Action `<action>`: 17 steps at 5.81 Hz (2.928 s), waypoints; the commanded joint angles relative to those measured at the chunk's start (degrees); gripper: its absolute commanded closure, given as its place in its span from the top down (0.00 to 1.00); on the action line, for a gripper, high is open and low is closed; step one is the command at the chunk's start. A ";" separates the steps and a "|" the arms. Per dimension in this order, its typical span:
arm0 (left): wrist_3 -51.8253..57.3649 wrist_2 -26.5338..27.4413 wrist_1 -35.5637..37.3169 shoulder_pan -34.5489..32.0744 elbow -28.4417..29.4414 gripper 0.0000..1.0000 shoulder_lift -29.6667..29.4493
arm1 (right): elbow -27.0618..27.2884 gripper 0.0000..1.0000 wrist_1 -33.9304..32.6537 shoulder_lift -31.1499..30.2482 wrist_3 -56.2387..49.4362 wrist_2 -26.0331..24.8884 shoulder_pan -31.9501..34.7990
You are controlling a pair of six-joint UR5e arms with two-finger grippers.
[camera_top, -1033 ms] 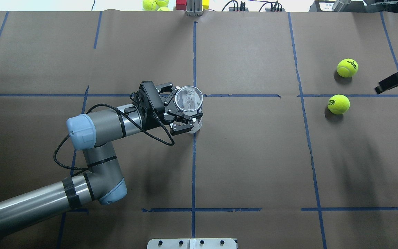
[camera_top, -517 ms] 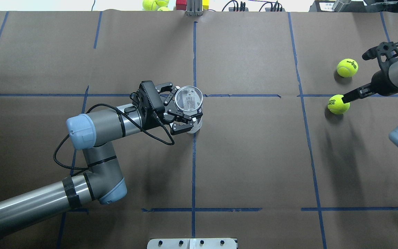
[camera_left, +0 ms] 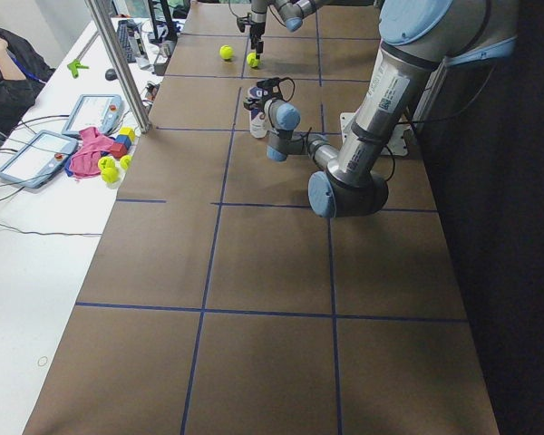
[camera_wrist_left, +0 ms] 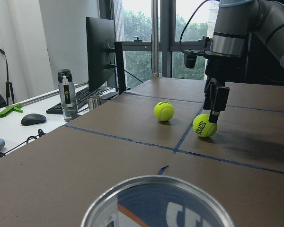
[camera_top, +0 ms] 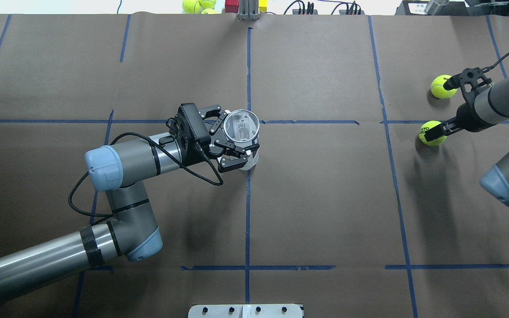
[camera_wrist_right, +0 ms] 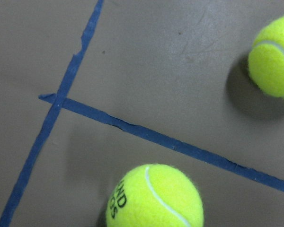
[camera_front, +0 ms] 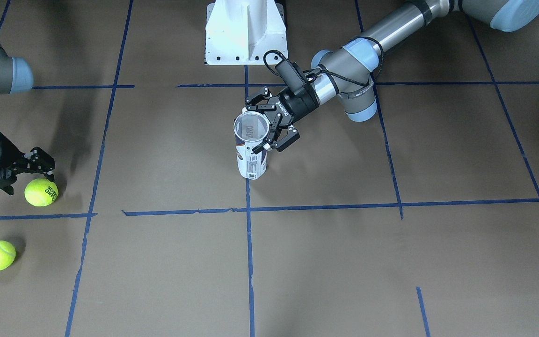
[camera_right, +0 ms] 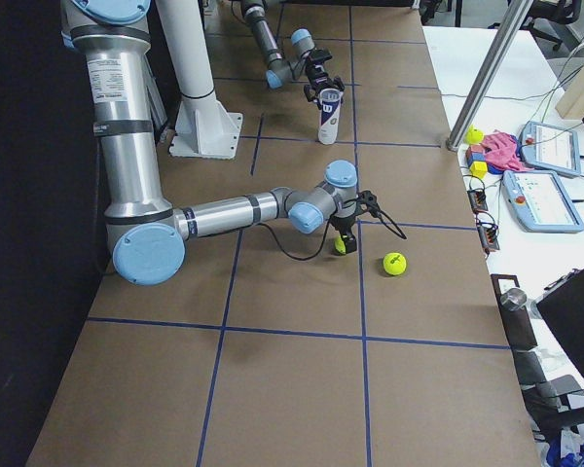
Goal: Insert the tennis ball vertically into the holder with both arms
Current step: 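Reach the right gripper to the nearer tennis ball and grasp it, then carry the ball with the right gripper over the can's open top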
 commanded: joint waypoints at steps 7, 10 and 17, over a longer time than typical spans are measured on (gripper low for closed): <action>0.00 0.03 0.07 0.00 0.08 0.90 0.00 | 13.04 0.03 -12.15 12.23 24.46 -0.70 -4.51; 0.08 0.03 0.24 0.27 0.26 0.90 0.09 | 21.78 0.04 -36.80 29.19 38.55 -1.58 -9.35; 0.08 0.03 0.33 0.80 0.17 0.90 -0.26 | 13.17 0.30 -43.70 45.86 52.75 -13.70 -22.27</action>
